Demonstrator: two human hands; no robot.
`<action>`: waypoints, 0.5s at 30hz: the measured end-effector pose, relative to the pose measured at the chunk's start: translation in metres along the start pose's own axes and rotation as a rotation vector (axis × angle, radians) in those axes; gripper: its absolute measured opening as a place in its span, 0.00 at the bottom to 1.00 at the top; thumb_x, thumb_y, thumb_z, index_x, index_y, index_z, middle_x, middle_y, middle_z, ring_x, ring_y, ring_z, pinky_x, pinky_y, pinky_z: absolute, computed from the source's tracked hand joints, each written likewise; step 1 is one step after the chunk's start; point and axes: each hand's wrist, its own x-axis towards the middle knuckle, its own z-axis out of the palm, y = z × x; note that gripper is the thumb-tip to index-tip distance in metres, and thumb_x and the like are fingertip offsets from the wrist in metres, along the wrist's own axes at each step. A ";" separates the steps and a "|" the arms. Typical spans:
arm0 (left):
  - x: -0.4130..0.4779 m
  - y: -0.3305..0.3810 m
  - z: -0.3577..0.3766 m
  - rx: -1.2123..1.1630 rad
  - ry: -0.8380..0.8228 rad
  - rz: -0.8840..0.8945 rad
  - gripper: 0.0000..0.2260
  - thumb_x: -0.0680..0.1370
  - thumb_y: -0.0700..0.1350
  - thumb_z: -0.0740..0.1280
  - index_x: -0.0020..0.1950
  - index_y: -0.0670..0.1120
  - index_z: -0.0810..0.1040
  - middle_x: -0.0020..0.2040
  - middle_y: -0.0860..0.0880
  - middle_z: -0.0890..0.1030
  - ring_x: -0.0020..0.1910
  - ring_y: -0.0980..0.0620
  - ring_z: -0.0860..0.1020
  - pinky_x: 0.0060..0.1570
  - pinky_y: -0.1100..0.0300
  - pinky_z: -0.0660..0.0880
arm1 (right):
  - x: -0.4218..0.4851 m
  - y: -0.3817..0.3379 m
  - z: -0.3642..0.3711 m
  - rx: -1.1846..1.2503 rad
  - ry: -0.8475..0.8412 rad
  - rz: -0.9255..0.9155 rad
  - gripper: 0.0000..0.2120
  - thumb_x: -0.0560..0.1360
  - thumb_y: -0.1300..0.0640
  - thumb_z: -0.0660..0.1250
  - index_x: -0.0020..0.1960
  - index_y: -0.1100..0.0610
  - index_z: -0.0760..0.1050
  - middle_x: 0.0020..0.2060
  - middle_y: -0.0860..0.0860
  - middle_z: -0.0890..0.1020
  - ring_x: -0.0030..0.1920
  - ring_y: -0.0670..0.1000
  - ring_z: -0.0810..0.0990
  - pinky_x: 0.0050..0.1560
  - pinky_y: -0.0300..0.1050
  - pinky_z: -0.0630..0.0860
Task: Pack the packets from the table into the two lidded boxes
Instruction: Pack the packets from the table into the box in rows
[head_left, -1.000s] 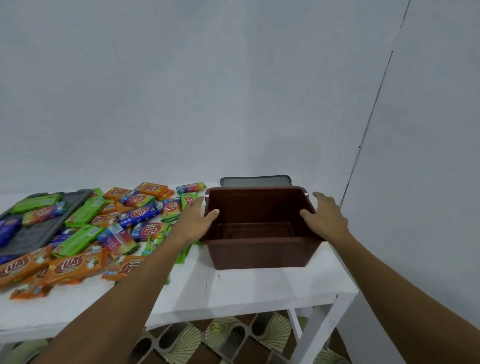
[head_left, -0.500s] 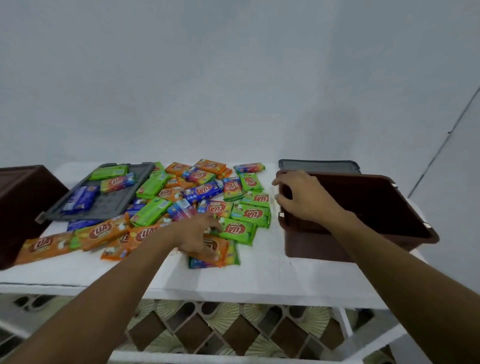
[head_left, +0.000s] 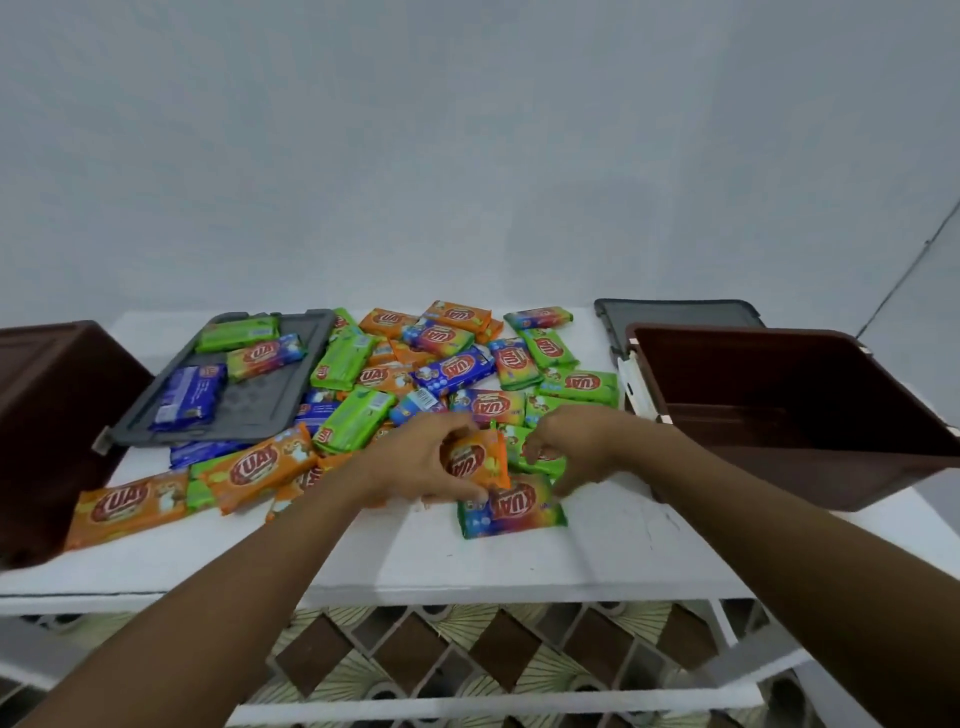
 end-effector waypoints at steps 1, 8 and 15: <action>-0.001 -0.002 -0.004 -0.010 0.073 -0.005 0.37 0.65 0.65 0.76 0.69 0.54 0.68 0.62 0.57 0.71 0.61 0.56 0.72 0.57 0.62 0.72 | 0.001 -0.006 0.003 0.026 -0.018 -0.020 0.30 0.70 0.44 0.73 0.69 0.48 0.70 0.60 0.49 0.75 0.60 0.51 0.72 0.58 0.48 0.71; 0.006 -0.010 -0.028 0.300 0.222 0.041 0.39 0.70 0.68 0.68 0.75 0.51 0.63 0.73 0.50 0.69 0.68 0.50 0.70 0.63 0.52 0.70 | 0.010 -0.032 0.015 -0.036 0.061 -0.039 0.37 0.65 0.39 0.75 0.68 0.52 0.66 0.60 0.51 0.71 0.58 0.52 0.71 0.57 0.50 0.74; 0.025 0.006 -0.041 -0.093 0.098 -0.053 0.32 0.78 0.62 0.61 0.76 0.46 0.57 0.60 0.52 0.76 0.52 0.56 0.76 0.49 0.63 0.74 | -0.020 0.010 -0.048 0.170 0.077 0.090 0.39 0.67 0.47 0.76 0.72 0.47 0.60 0.53 0.47 0.72 0.50 0.47 0.72 0.48 0.41 0.70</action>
